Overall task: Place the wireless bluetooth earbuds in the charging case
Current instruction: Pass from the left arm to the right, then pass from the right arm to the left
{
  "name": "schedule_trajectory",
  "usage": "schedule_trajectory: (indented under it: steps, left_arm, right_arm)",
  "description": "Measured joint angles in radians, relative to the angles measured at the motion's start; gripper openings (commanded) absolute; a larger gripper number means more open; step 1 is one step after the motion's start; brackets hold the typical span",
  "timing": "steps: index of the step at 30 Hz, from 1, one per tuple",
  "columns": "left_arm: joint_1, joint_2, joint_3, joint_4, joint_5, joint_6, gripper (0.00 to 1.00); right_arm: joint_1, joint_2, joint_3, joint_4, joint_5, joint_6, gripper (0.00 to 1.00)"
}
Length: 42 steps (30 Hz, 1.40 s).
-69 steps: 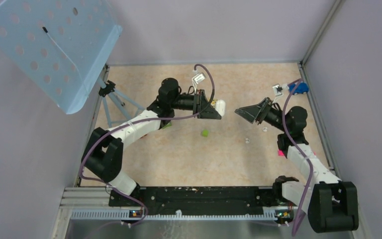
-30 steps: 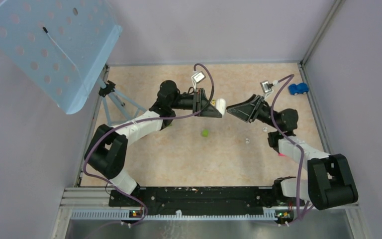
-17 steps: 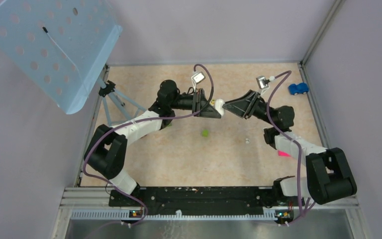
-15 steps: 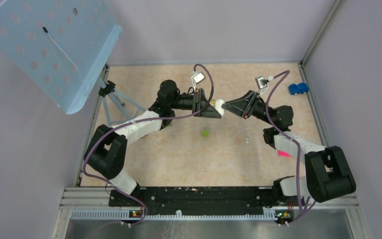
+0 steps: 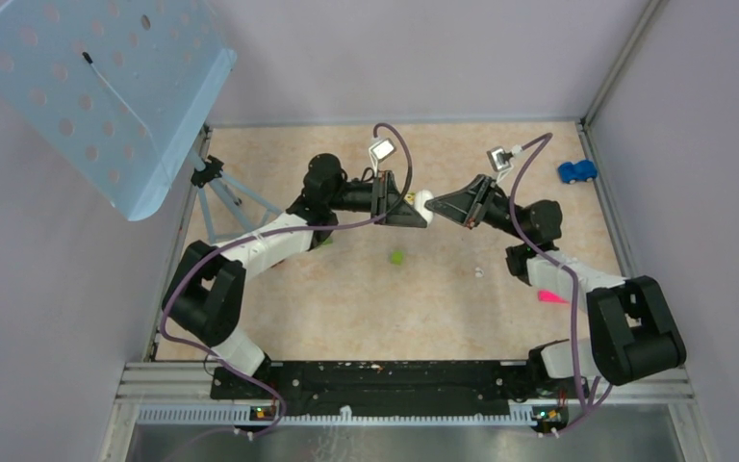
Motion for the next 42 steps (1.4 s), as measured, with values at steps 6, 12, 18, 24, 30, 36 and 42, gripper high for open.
schedule_trajectory:
  steps: [6, 12, 18, 24, 30, 36, 42]
  left_arm:
    - [0.004, 0.0, 0.014, -0.045, 0.003, 0.037, 0.51]
    - [0.008, -0.011, 0.02, -0.098, -0.018, 0.089, 0.81]
    - [0.019, -0.173, -0.079, -0.155, -0.132, 0.2, 0.99]
    - [0.029, -0.348, -0.105, -0.275, -0.24, 0.344, 0.99]
    - [0.034, -0.307, -0.039, -0.375, -0.23, 0.407, 0.99]
    - [0.034, -0.267, -0.136, -0.238, -0.227, 0.277, 0.99]
    - [0.033, -0.2, -0.189, -0.045, -0.216, 0.126, 0.95]
  right_arm:
    - [0.0, 0.014, 0.005, 0.004, -0.001, 0.003, 0.0]
    - [0.007, 0.017, 0.005, 0.012, 0.005, 0.032, 0.0]
    - [0.005, 0.015, -0.023, 0.05, 0.012, 0.086, 0.0]
    - [0.003, -0.002, -0.043, 0.019, 0.008, 0.09, 0.0]
    - [0.003, -0.029, -0.043, 0.018, 0.014, 0.097, 0.0]
    - [0.001, -0.034, -0.043, 0.021, 0.016, 0.109, 0.0]
    - [0.001, -0.046, -0.043, 0.014, 0.015, 0.109, 0.0]
